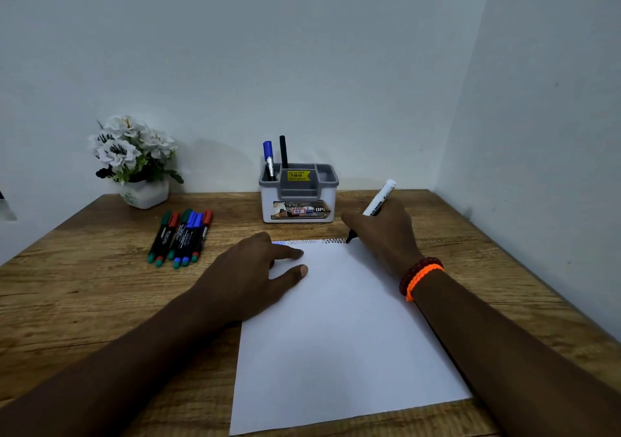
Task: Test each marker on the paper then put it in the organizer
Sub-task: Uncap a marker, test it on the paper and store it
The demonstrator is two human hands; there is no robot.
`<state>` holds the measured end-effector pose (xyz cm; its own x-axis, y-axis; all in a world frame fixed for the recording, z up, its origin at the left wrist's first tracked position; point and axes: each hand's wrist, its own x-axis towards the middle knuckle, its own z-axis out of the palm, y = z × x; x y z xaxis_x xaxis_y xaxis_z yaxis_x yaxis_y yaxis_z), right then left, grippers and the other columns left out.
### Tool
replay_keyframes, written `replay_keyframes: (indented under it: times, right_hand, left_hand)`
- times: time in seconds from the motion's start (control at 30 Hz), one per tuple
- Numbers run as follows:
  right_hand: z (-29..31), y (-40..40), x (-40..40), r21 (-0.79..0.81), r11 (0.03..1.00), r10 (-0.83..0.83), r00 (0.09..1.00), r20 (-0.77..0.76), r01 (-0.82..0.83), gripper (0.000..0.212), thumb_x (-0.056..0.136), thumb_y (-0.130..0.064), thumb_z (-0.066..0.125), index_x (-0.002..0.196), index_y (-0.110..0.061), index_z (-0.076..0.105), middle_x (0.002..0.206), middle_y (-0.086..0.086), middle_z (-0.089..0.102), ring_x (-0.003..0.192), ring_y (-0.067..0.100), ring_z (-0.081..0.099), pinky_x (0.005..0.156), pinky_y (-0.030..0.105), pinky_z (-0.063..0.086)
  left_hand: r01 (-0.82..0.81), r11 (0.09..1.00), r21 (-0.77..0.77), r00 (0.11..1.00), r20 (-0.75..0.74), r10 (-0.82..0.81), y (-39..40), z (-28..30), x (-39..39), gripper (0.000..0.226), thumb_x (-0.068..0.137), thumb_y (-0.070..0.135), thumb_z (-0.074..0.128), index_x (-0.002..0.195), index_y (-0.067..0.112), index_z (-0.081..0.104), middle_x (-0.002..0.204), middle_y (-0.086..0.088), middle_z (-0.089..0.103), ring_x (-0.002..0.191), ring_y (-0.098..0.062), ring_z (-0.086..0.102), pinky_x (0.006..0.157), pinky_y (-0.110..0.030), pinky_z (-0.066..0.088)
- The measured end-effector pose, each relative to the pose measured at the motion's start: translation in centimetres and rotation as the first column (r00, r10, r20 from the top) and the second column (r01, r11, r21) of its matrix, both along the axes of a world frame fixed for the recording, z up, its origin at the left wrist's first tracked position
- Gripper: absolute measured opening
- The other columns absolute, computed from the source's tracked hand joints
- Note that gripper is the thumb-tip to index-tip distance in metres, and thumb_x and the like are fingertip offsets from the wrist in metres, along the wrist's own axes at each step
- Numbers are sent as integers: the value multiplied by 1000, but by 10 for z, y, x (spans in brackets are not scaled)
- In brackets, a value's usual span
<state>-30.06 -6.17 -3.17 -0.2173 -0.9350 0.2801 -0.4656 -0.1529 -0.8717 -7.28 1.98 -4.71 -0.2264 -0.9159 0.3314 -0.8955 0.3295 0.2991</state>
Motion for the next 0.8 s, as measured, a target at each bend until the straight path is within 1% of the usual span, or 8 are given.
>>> replay_keyframes:
  times: [0.1,0.17,0.33,0.4,0.43,0.5,0.6,0.8]
  right_hand:
    - [1,1,-1,-3,1000,-5,1000,25,5,29,79,-26,78,78,2,72,61,1,69,46,9,59,38,17,38]
    - [1,2,-1,5,1000,-5,1000,26,5,30,79,-27,78,80,3,72,63,2,70,49,10,61,38,17,38]
    - [3,2,0,27,999,-20,1000,18,19,35,77,-33,77,85,1,70,69,3,71,57,15,64,46,24,42]
    - [3,2,-1,29,999,-22,1000,17,21,33,78,-31,77,85,1,70,69,2,70,57,14,63,43,21,41]
    - [2,1,-2,25,999,-23,1000,21,23,31,78,-30,76,85,0,70,69,2,71,57,14,64,40,17,39]
    - [1,1,-3,16,999,-33,999,24,33,29,78,-29,76,86,-2,73,71,1,75,60,12,68,38,13,37]
    - [1,1,-4,17,999,-43,999,28,42,27,79,-31,77,84,-4,74,70,-1,75,59,10,68,43,17,41]
    - [4,4,-4,8,999,-36,999,38,36,25,78,-30,78,76,-7,68,61,-3,68,52,11,62,39,17,38]
  left_hand:
    - [0,1000,0,1000,0,0,-1,-1,0,49,91,67,50,135,49,58,86,15,47,81,-3,49,68,-25,38]
    - [-2,1000,3,1000,2,2,-1,-1,0,49,91,68,49,136,49,58,86,14,47,81,-3,48,68,-25,38]
    - [-2,1000,3,1000,1,2,-1,-1,1,50,90,69,49,135,49,58,87,14,47,81,-3,49,69,-26,41]
    - [-2,1000,0,1000,0,2,-1,-2,1,50,90,70,49,135,50,58,87,14,47,81,-4,50,71,-27,43]
    - [-2,1000,-2,1000,-3,2,-1,-2,1,50,90,70,49,134,50,58,87,14,47,82,-4,50,71,-27,44]
    - [-1,1000,2,1000,-2,1,-1,-1,1,50,90,70,48,135,50,58,88,15,48,82,-2,49,71,-26,42]
    - [4,1000,9,1000,6,-4,-1,-1,1,51,90,70,47,135,50,57,90,15,48,82,-2,49,69,-25,40]
    - [8,1000,-7,1000,0,-8,-1,-1,1,51,89,71,47,135,50,58,89,15,49,83,-4,51,69,-26,42]
